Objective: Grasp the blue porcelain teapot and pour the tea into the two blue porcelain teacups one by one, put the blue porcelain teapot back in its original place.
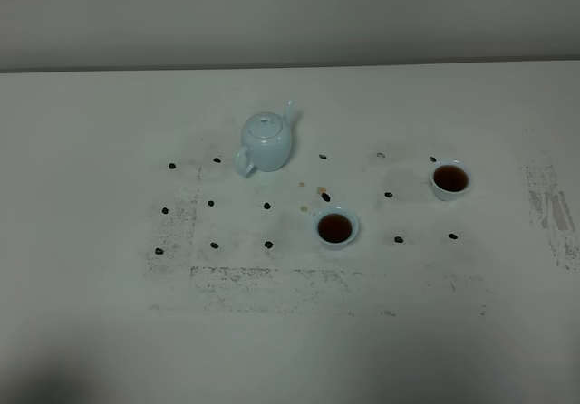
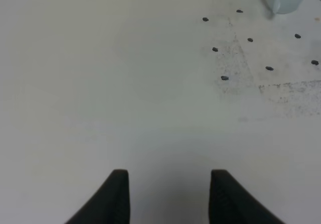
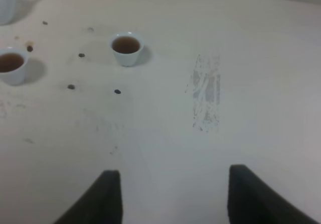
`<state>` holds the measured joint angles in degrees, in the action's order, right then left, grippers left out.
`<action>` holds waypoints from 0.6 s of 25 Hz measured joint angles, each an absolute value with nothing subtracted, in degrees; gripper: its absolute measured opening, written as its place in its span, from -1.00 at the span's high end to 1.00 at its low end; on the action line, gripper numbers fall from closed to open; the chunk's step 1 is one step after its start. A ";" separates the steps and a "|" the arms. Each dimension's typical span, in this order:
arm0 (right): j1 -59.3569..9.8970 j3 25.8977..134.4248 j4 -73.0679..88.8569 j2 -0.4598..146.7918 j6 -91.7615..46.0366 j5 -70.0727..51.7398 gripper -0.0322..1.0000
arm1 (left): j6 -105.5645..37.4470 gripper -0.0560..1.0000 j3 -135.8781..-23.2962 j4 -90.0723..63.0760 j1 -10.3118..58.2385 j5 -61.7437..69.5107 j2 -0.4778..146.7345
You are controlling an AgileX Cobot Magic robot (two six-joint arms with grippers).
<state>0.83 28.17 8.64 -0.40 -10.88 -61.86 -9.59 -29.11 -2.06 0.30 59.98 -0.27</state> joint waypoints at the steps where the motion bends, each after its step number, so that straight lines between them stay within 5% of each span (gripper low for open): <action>1: 0.83 28.17 8.64 -0.40 -10.88 -61.86 0.06 | -9.59 0.21 -29.11 -2.06 0.30 59.98 -0.27; 15: 0.83 28.17 8.64 -0.40 -10.88 -61.86 0.06 | -8.19 0.21 -29.11 -3.85 0.30 59.98 -0.27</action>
<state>0.83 28.17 8.64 -0.40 -10.88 -61.86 -8.19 -29.11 -3.85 0.30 59.98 -0.27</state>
